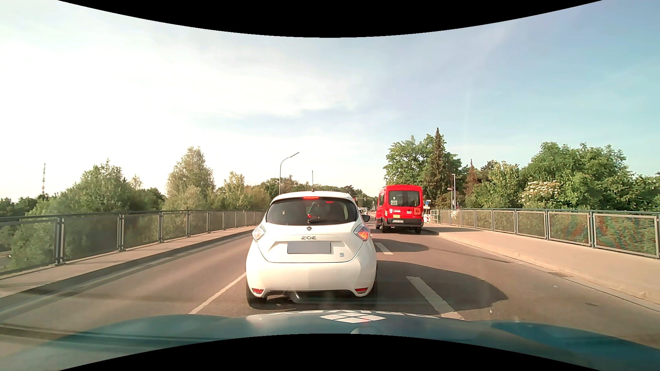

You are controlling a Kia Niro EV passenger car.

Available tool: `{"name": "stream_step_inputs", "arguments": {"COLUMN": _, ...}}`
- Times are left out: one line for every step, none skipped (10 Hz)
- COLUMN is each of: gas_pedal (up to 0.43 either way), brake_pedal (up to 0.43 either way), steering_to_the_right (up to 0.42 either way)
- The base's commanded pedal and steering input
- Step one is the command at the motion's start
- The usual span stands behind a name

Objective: Follow the waypoints while adhering to traffic rules and regulations

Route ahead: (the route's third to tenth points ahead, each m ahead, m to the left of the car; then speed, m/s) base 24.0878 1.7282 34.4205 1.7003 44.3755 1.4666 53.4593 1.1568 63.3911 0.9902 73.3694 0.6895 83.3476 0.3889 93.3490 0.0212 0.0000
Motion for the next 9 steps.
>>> {"name": "stream_step_inputs", "arguments": {"gas_pedal": 0.000, "brake_pedal": 0.299, "steering_to_the_right": -0.001}}
{"name": "stream_step_inputs", "arguments": {"gas_pedal": 0.000, "brake_pedal": 0.299, "steering_to_the_right": -0.001}}
{"name": "stream_step_inputs", "arguments": {"gas_pedal": 0.000, "brake_pedal": 0.299, "steering_to_the_right": -0.002}}
{"name": "stream_step_inputs", "arguments": {"gas_pedal": 0.000, "brake_pedal": 0.299, "steering_to_the_right": -0.001}}
{"name": "stream_step_inputs", "arguments": {"gas_pedal": 0.000, "brake_pedal": 0.293, "steering_to_the_right": -0.001}}
{"name": "stream_step_inputs", "arguments": {"gas_pedal": 0.000, "brake_pedal": 0.293, "steering_to_the_right": -0.002}}
{"name": "stream_step_inputs", "arguments": {"gas_pedal": 0.000, "brake_pedal": 0.299, "steering_to_the_right": -0.001}}
{"name": "stream_step_inputs", "arguments": {"gas_pedal": 0.000, "brake_pedal": 0.299, "steering_to_the_right": -0.001}}
{"name": "stream_step_inputs", "arguments": {"gas_pedal": 0.000, "brake_pedal": 0.299, "steering_to_the_right": -0.001}}
